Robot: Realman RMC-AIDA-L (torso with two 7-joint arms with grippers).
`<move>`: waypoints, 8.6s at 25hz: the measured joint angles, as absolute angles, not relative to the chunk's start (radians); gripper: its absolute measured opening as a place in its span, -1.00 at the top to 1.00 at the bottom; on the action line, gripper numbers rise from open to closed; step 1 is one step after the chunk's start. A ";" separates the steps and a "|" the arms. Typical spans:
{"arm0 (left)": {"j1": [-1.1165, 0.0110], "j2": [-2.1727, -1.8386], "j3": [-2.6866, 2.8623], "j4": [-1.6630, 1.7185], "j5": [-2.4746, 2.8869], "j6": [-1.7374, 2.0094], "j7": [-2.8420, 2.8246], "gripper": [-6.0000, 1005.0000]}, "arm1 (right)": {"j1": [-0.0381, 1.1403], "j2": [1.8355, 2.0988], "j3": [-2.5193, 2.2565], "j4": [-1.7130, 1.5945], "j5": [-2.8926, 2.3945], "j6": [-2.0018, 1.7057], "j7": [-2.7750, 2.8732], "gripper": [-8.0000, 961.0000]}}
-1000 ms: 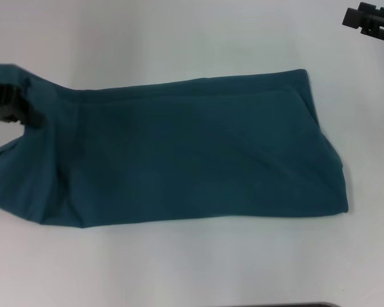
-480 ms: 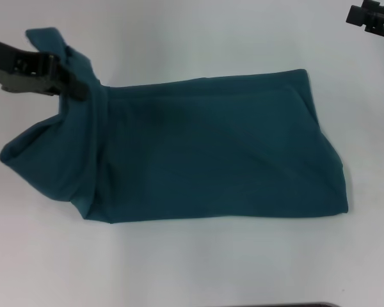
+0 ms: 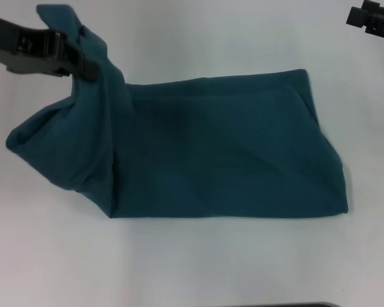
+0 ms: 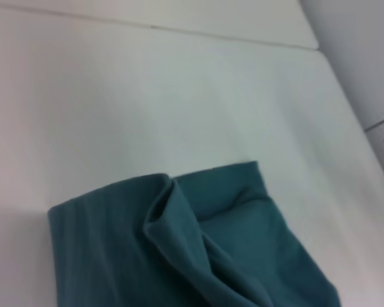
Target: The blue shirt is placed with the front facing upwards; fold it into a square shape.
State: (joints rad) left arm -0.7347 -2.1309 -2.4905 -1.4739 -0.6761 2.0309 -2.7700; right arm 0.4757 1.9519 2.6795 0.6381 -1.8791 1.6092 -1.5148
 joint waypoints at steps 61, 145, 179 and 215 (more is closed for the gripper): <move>-0.833 -2.154 -2.192 -1.145 -1.021 1.634 -2.667 0.92 | 0.494 1.945 2.637 0.631 -1.879 1.611 -1.486 -0.43; -0.465 -2.158 -2.282 -1.085 -1.141 1.407 -2.241 -0.93 | 0.496 1.929 2.561 0.669 -2.023 1.707 -1.314 -0.43; -0.405 -2.140 -2.371 -0.952 -1.186 1.604 -1.972 -0.93 | 0.433 1.940 2.548 0.525 -2.220 1.731 -1.096 -0.43; -0.419 -2.138 -2.379 -0.942 -1.186 1.603 -1.951 -0.92 | 0.437 1.983 2.529 0.472 -2.214 1.562 -1.063 -0.42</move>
